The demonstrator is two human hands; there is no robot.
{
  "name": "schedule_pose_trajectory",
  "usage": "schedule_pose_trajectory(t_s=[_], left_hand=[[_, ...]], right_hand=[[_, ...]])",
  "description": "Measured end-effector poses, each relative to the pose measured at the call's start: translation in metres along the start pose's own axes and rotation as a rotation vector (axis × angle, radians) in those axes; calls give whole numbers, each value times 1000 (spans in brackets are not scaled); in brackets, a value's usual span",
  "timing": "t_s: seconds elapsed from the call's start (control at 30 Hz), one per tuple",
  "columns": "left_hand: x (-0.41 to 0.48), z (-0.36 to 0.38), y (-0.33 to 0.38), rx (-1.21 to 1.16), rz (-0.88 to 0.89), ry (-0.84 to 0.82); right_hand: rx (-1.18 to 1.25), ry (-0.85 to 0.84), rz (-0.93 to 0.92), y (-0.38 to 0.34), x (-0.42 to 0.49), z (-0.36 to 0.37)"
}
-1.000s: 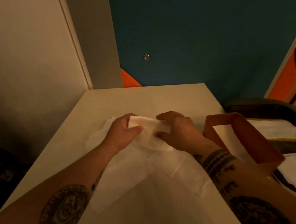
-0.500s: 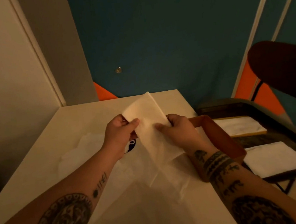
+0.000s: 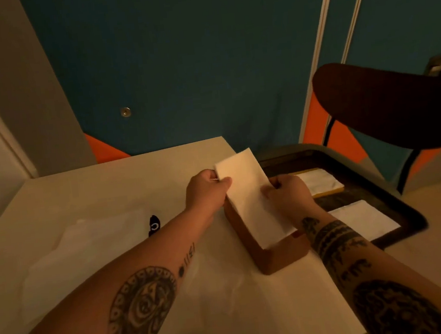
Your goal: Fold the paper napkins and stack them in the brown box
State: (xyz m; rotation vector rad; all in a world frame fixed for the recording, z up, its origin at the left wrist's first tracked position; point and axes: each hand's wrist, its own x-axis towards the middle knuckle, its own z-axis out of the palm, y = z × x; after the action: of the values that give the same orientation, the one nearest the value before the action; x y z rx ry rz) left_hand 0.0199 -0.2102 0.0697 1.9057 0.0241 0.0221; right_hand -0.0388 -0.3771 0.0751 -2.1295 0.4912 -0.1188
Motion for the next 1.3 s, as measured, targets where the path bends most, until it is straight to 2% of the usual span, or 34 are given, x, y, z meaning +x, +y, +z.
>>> schedule_pose_trajectory(t_s=[0.17,0.27,0.4,0.57,0.7,0.87,1.0,1.17,1.3], left_hand=[[-1,14,-11,218,75,-13],[3,16,-17,313,56,-74],[6,20,-25,333,-8,-133],[5,20,-32,301,34,-171],[6,19,-35,287,46,-174],[6,-3,-39,233,62,-127],[9,-55,-64,257,30,-7],[19,-137,-105,306,-70,144],[20,-208,-144,467,-147,221]], right_hand=[[-19,-11,102,17,9,8],[-73,7,106,22,12,15],[-205,27,75,26,15,22],[-389,-105,90,27,15,26],[-483,-148,110,27,14,28],[-547,-27,-155,1,17,30],[-556,-2,-337,-51,12,50],[-463,-135,-456,-101,-2,116],[-450,-291,-464,-120,-12,183]])
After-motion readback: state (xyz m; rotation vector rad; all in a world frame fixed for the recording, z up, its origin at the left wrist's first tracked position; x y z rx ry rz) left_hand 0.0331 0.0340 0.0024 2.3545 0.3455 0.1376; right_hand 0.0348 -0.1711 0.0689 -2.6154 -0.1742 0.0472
